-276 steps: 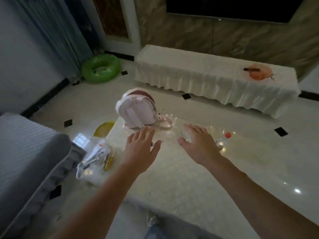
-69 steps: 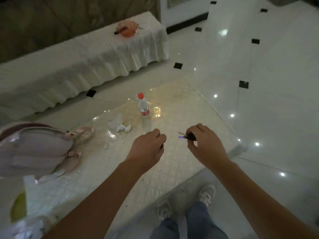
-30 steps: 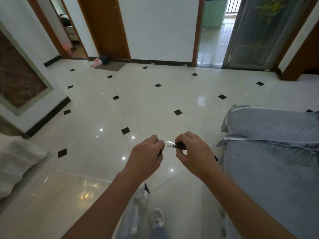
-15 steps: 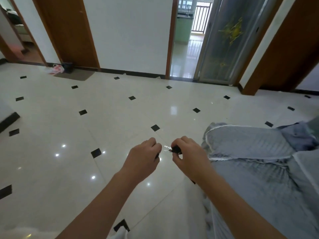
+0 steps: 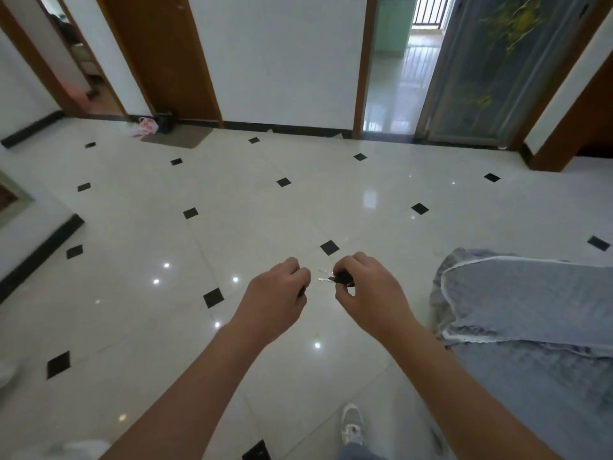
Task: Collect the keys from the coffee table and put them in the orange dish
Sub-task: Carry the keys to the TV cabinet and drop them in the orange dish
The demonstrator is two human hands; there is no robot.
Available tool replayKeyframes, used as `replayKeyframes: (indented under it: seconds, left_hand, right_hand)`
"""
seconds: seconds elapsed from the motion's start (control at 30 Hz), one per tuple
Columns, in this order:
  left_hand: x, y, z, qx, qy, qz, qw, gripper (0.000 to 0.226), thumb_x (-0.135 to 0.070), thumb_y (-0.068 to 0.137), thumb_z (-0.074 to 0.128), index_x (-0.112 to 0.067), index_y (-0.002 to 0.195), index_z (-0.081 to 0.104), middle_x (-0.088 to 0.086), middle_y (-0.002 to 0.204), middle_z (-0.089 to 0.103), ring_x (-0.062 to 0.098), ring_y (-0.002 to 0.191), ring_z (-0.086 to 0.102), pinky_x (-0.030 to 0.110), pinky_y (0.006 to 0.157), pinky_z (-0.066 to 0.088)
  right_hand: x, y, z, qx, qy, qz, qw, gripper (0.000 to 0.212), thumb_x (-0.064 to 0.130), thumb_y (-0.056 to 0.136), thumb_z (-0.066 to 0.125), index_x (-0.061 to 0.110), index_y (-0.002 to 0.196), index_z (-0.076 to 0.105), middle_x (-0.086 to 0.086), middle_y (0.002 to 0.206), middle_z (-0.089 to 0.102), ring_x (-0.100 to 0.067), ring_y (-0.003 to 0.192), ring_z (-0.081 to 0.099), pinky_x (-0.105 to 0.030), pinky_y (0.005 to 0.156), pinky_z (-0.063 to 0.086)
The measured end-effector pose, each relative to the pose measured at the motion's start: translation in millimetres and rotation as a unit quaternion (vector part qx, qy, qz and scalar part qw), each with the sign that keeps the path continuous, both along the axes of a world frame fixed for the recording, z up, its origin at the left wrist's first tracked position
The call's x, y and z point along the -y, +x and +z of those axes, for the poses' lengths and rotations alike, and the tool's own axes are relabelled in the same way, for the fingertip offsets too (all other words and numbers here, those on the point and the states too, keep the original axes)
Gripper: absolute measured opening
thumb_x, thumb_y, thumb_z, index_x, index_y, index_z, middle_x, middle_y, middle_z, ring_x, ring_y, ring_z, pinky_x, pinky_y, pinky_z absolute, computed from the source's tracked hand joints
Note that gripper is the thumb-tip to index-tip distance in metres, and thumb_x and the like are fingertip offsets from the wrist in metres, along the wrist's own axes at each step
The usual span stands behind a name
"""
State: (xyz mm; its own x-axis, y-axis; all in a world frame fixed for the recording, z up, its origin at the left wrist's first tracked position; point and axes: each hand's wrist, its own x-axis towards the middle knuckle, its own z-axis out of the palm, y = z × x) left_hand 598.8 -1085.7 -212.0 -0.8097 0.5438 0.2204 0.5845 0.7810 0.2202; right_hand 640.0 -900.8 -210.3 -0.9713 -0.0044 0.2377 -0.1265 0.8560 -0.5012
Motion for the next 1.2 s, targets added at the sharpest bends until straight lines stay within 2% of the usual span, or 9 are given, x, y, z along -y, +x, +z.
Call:
replayKeyframes:
  seconds: [0.13,0.3,0.4,0.53,0.7,0.83,1.2]
  left_hand:
    - [-4.9,-44.2,5.1,0.007,-0.012,0.048,0.999,0.008,-0.008,0.078,0.058,-0.015,0.083,0.057,-0.001,0.082,0.052,0.020,0.064,0.051,0.034,0.049,0.047]
    - [11.5,-79.2,10.3,0.005,-0.011,0.120,0.993,0.008,-0.009,0.077,0.058,-0.015,0.082,0.055,-0.002,0.080,0.051,0.019,0.063,0.049,0.033,0.047,0.045]
    - [34.3,-93.4,11.9,0.007,-0.014,0.169,0.986,0.008,-0.011,0.077,0.057,-0.017,0.083,0.055,-0.003,0.081,0.050,0.018,0.065,0.050,0.033,0.050,0.047]
    - [72.3,-114.8,15.2,0.002,-0.017,0.220,0.975,0.007,-0.014,0.080,0.058,-0.018,0.084,0.055,-0.004,0.083,0.049,0.016,0.064,0.048,0.034,0.051,0.049]
    - [136.5,-143.8,19.5,-0.012,-0.001,0.267,0.964,0.008,-0.013,0.080,0.061,-0.018,0.083,0.055,-0.005,0.082,0.048,0.013,0.061,0.046,0.025,0.049,0.044]
    - [198.0,-175.1,20.2,-0.016,0.014,0.292,0.956,0.010,-0.015,0.082,0.062,-0.021,0.083,0.054,-0.007,0.082,0.047,0.010,0.060,0.046,0.012,0.048,0.028]
    - [339.0,-231.8,25.1,0.004,0.025,0.333,0.943,0.009,-0.015,0.083,0.064,-0.020,0.085,0.056,-0.006,0.082,0.050,0.010,0.059,0.046,0.010,0.049,0.020]
  right_hand:
    - [-14.6,-60.2,-2.9,0.004,-0.012,0.029,0.999,0.014,0.016,0.083,0.063,0.020,0.096,0.062,0.006,0.092,0.060,-0.015,0.083,0.057,-0.028,0.070,0.048]
    - [-2.5,-127.2,-3.8,0.011,-0.018,0.104,0.994,0.015,0.016,0.083,0.064,0.019,0.097,0.062,0.005,0.094,0.061,-0.017,0.085,0.058,-0.031,0.073,0.050]
    - [22.9,-157.9,-0.6,0.008,-0.023,0.149,0.988,0.015,0.016,0.083,0.065,0.021,0.097,0.062,0.006,0.093,0.060,-0.015,0.084,0.058,-0.028,0.072,0.049]
    - [66.0,-197.6,5.6,-0.003,-0.014,0.213,0.977,0.014,0.017,0.083,0.065,0.021,0.095,0.060,0.006,0.091,0.059,-0.015,0.081,0.057,-0.025,0.069,0.048]
    - [133.1,-243.4,13.2,-0.009,0.005,0.264,0.965,0.014,0.019,0.085,0.064,0.023,0.098,0.059,0.008,0.094,0.057,-0.011,0.083,0.056,-0.027,0.071,0.052]
    - [196.1,-279.5,21.0,-0.016,0.028,0.288,0.957,0.014,0.020,0.087,0.062,0.023,0.101,0.059,0.008,0.096,0.058,-0.011,0.085,0.055,-0.028,0.073,0.052]
    - [353.0,-350.5,28.4,-0.022,0.046,0.327,0.943,0.014,0.021,0.089,0.059,0.022,0.103,0.059,0.007,0.098,0.058,-0.011,0.085,0.054,-0.030,0.074,0.053]
